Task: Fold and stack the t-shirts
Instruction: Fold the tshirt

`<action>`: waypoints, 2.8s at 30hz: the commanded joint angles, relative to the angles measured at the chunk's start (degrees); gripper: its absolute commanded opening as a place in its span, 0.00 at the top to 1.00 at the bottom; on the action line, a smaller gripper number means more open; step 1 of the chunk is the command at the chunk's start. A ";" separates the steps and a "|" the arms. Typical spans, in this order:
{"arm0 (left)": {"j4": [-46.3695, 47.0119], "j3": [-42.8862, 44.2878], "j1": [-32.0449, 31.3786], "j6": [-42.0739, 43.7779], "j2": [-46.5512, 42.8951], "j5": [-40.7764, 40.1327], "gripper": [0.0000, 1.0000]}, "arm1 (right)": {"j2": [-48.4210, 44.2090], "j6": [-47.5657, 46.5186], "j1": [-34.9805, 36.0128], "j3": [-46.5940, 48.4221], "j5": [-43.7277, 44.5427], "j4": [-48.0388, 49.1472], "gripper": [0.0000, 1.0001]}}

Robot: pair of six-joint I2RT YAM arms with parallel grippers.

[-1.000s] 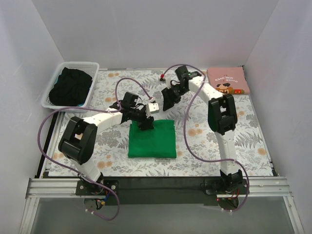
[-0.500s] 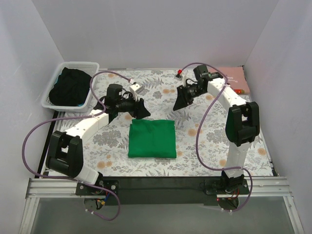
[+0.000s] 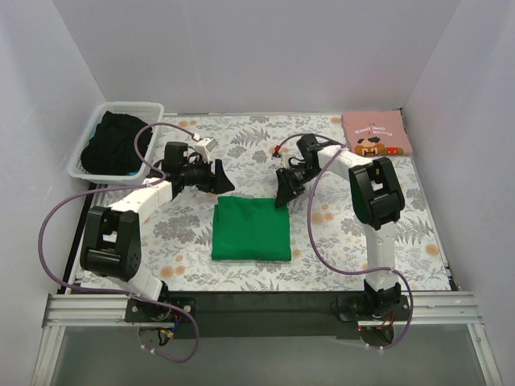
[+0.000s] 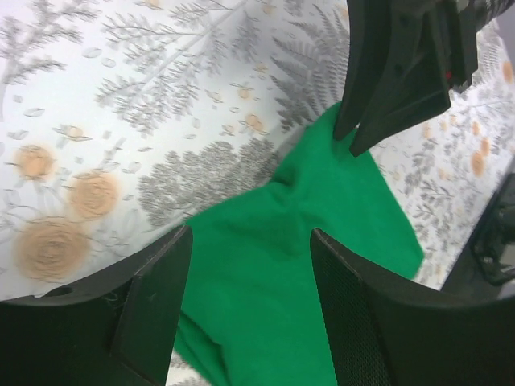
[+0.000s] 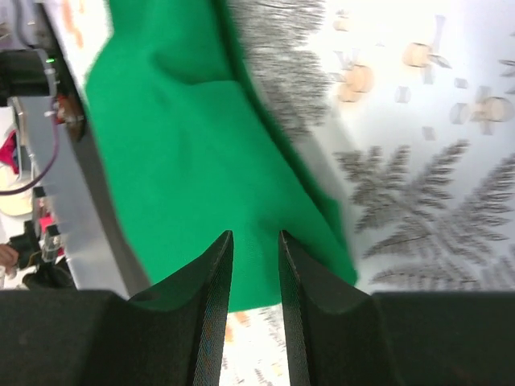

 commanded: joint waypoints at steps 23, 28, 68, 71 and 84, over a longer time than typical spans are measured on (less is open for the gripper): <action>-4.54 1.44 2.62 7.93 8.92 -3.99 0.43 | 3.29 2.24 0.00 -1.70 5.11 4.78 0.67; -3.66 0.47 2.62 6.09 8.83 -5.05 0.43 | 3.38 2.24 -0.08 -1.87 4.84 4.78 0.67; -0.33 6.47 6.23 2.23 2.53 2.80 0.17 | -3.90 3.64 -2.28 14.39 10.40 6.36 0.27; 9.94 0.15 5.44 -11.02 -5.48 9.00 0.06 | -8.22 9.26 -2.37 10.46 1.44 8.99 0.02; 34.84 -11.49 -0.63 -40.33 8.28 13.32 0.05 | -4.29 31.34 0.36 -10.22 -12.92 32.55 0.02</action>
